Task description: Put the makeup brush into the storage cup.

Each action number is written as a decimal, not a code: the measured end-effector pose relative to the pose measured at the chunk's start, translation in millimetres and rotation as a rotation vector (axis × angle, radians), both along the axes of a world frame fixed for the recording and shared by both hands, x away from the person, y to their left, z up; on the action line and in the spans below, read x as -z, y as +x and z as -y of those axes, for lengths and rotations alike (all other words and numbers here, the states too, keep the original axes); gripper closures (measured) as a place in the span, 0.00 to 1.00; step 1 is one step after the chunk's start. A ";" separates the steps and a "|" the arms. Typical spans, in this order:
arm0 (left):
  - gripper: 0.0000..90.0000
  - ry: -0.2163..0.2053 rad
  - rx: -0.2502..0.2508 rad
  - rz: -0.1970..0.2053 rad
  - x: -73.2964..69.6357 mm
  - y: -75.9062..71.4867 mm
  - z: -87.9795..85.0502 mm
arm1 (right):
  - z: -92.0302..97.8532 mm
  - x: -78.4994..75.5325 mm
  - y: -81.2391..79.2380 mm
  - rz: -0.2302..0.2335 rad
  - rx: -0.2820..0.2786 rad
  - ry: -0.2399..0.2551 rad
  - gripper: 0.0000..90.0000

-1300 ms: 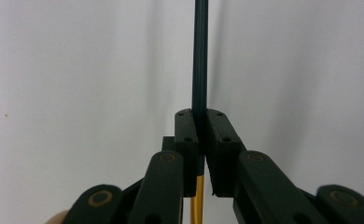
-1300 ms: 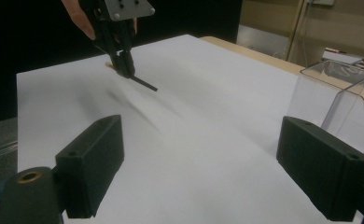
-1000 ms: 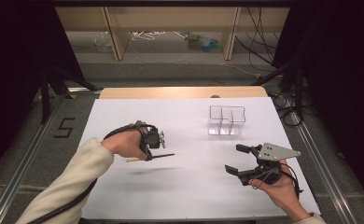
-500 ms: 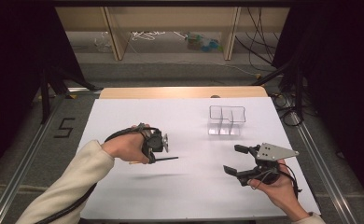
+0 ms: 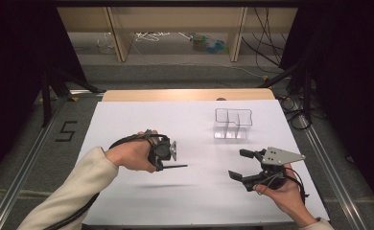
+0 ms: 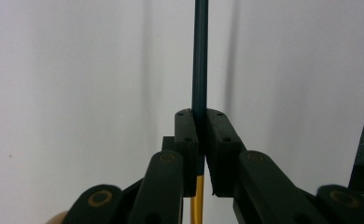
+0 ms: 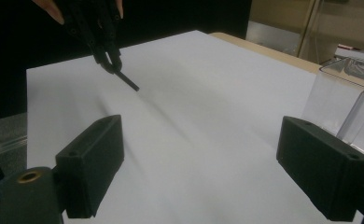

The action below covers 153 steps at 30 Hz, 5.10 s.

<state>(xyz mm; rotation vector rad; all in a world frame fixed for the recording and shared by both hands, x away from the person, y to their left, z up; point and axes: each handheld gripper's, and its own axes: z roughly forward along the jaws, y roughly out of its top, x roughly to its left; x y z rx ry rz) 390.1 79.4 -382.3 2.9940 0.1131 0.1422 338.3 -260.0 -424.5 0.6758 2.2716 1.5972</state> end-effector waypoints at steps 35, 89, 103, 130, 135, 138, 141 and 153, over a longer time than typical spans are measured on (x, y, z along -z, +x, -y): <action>0.93 -0.017 0.099 0.005 -5.8 -18.9 35.3 | -12.6 2.8 0.4 0.002 -0.045 0.023 0.18; 0.93 -0.043 0.189 0.011 -16.8 -30.5 73.4 | -45.8 9.3 -3.6 -0.039 -0.133 0.001 0.19; 0.93 -0.051 0.213 0.022 -20.3 -33.0 78.5 | -52.4 11.8 -4.4 -0.047 -0.147 -0.027 0.30; 0.92 -0.058 0.286 0.065 -24.6 -36.4 84.3 | -63.3 16.7 -7.0 -0.066 -0.225 -0.066 0.65; 0.92 -0.057 0.288 0.061 -24.3 -37.1 85.2 | -65.9 17.7 -7.0 -0.056 -0.219 -0.047 0.71; 0.92 -0.057 0.289 0.062 -23.9 -37.2 86.0 | -67.1 18.1 -7.0 -0.052 -0.220 -0.045 0.74; 0.92 -0.055 0.296 0.064 -24.0 -37.1 86.6 | -66.9 16.8 -7.4 -0.068 -0.235 -0.062 0.77; 0.92 -0.053 0.305 0.078 -24.1 -37.1 87.9 | -69.6 17.3 -8.0 -0.064 -0.243 -0.047 0.92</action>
